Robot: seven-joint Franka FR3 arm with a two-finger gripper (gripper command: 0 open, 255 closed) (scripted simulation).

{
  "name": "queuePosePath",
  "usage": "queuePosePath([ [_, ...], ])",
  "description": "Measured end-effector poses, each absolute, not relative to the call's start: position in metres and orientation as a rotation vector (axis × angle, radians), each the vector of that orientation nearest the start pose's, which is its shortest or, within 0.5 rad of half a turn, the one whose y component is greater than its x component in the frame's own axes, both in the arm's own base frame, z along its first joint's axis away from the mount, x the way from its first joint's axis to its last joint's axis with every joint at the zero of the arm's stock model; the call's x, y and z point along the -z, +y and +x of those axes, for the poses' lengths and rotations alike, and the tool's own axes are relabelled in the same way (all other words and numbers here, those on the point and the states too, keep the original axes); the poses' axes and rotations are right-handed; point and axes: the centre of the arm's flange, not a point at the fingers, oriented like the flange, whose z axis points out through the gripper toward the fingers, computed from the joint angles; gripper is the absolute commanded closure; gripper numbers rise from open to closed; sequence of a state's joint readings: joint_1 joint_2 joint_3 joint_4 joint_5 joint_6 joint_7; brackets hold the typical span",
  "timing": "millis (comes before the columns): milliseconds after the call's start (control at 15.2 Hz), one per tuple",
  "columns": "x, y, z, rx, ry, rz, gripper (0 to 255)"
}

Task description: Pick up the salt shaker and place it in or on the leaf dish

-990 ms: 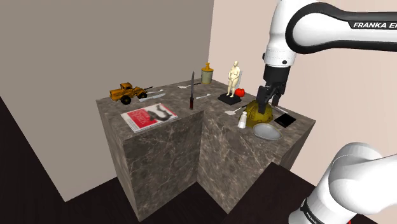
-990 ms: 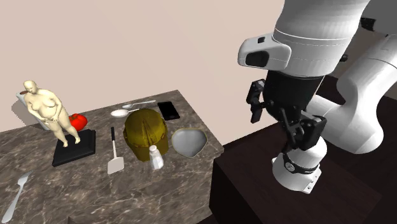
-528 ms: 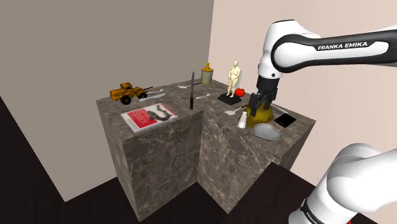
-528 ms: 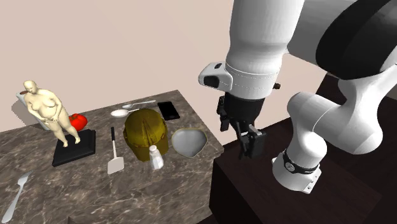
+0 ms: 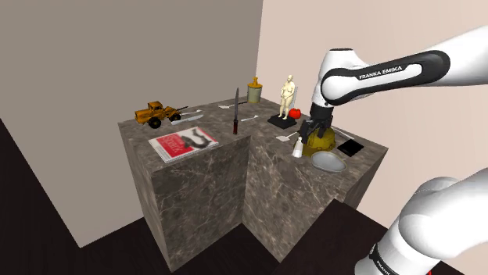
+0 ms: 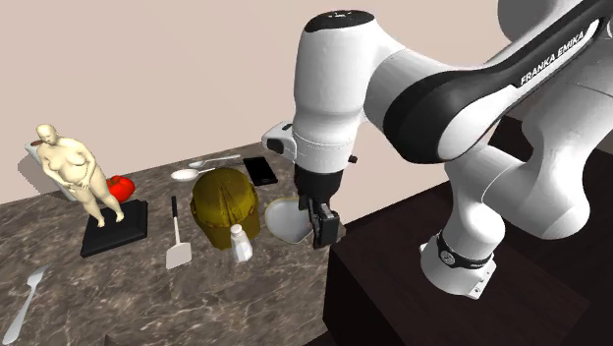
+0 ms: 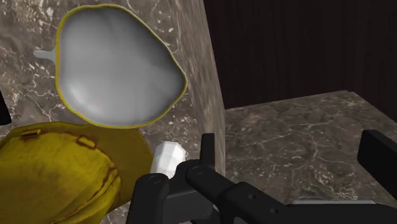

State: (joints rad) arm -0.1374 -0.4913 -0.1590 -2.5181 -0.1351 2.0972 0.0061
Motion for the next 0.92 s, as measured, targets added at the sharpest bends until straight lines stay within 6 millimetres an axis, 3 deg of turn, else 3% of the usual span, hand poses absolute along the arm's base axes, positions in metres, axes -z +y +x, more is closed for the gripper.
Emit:
queuePosePath([
  [924, -0.359, -0.253, 0.451, 0.301, 0.551, -3.142, 0],
])
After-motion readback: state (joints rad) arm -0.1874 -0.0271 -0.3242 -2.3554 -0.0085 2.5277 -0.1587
